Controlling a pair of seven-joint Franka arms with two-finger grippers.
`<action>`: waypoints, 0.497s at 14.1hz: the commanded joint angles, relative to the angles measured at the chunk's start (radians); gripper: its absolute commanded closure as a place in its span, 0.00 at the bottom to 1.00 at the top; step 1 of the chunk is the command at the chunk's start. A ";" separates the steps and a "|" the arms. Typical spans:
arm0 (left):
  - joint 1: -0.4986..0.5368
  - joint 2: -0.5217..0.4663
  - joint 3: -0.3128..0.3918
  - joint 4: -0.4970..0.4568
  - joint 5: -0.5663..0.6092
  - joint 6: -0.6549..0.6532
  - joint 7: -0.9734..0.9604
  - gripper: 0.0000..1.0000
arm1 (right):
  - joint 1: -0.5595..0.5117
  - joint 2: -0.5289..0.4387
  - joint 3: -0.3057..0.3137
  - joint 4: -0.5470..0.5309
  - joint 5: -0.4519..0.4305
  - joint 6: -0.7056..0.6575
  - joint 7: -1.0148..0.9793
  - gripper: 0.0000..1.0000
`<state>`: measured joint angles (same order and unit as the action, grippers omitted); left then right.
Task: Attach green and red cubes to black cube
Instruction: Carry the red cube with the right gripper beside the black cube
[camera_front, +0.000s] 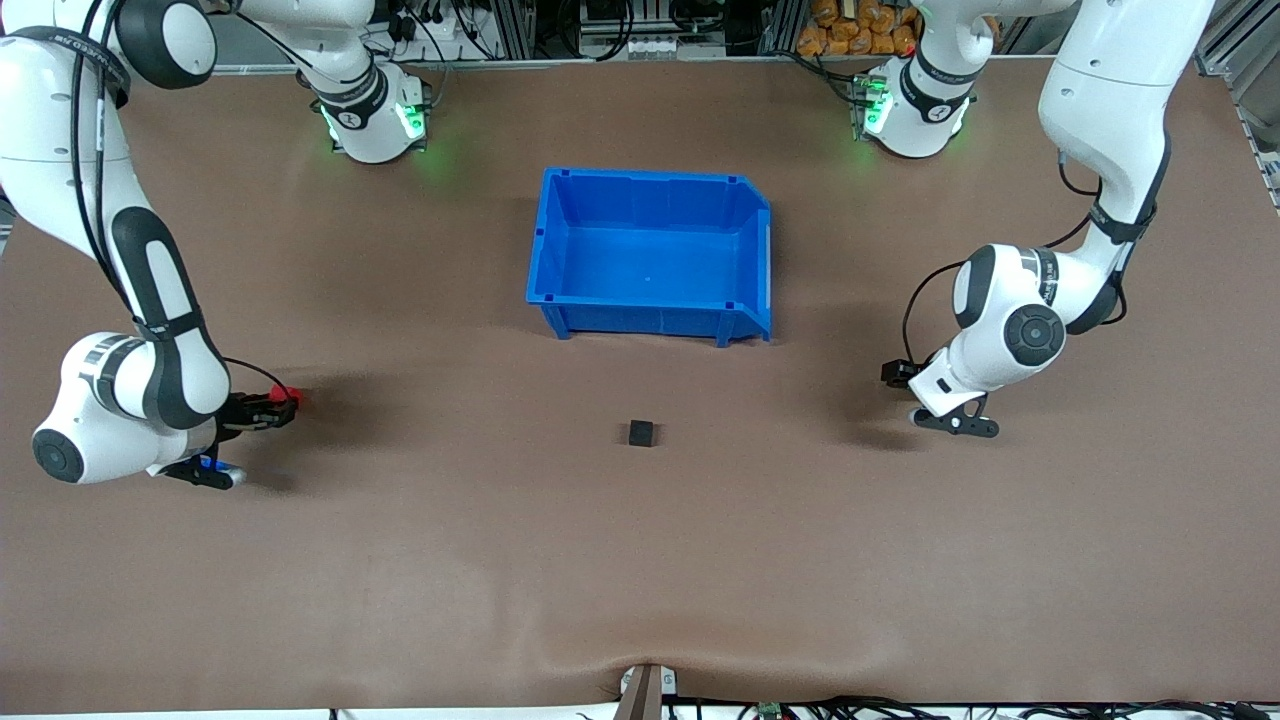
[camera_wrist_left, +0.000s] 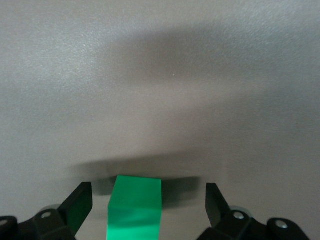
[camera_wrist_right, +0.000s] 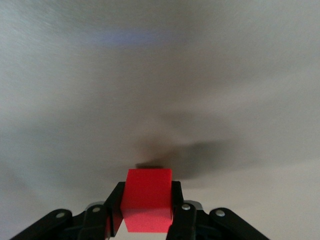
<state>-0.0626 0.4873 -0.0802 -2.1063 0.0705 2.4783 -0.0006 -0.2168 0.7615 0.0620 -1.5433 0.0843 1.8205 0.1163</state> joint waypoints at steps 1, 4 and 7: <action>0.001 0.010 0.002 0.014 0.026 0.002 0.002 0.00 | 0.036 -0.011 0.047 0.060 0.133 -0.069 0.306 1.00; 0.000 0.010 0.002 0.015 0.026 0.002 -0.004 0.00 | 0.160 -0.008 0.045 0.080 0.342 -0.053 0.653 1.00; -0.002 0.007 0.002 0.006 0.025 -0.010 -0.028 0.70 | 0.265 -0.007 0.045 0.084 0.483 0.107 0.934 1.00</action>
<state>-0.0623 0.4941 -0.0796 -2.1001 0.0765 2.4771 -0.0031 -0.0024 0.7594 0.1148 -1.4587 0.4889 1.8603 0.8990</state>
